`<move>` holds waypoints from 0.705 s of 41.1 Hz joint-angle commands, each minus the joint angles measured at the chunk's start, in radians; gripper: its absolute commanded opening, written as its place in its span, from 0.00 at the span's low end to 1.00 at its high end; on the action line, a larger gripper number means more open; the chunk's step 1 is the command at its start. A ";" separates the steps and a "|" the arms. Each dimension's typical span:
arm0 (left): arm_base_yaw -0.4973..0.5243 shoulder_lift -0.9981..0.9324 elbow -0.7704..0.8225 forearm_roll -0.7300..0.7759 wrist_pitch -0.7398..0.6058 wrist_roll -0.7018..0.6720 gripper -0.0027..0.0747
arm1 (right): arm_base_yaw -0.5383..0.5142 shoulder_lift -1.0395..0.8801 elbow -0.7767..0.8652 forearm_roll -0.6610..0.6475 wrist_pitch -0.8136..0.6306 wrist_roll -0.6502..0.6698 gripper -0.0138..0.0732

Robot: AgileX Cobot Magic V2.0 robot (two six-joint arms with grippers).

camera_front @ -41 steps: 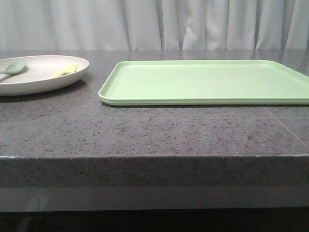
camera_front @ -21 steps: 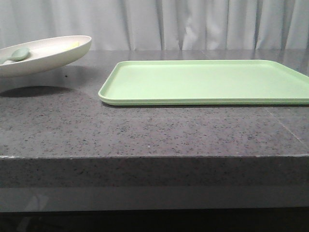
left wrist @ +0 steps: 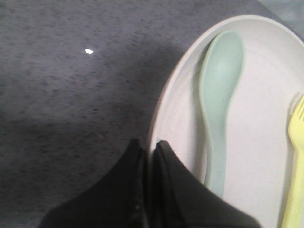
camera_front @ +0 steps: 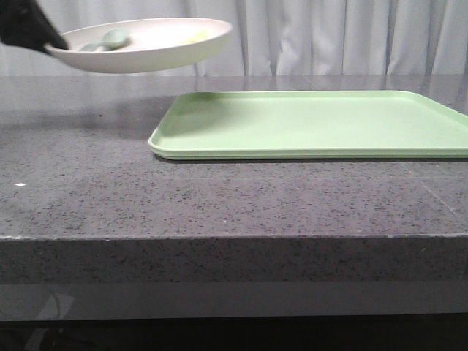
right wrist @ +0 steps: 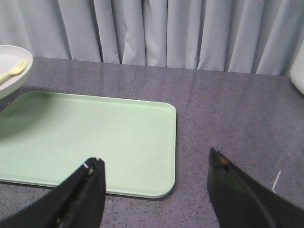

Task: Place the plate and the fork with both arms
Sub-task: 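Lift the plate with the left gripper and carry it over the tray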

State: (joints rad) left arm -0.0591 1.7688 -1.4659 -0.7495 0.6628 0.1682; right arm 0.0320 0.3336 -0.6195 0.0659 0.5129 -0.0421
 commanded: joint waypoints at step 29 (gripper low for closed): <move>-0.484 -0.038 -0.090 0.922 -0.235 -1.102 0.01 | -0.008 0.017 -0.031 0.005 -0.073 -0.006 0.72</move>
State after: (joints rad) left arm -0.5173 1.7707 -1.5173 0.1349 0.5081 -0.8699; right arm 0.0320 0.3336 -0.6195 0.0659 0.5129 -0.0421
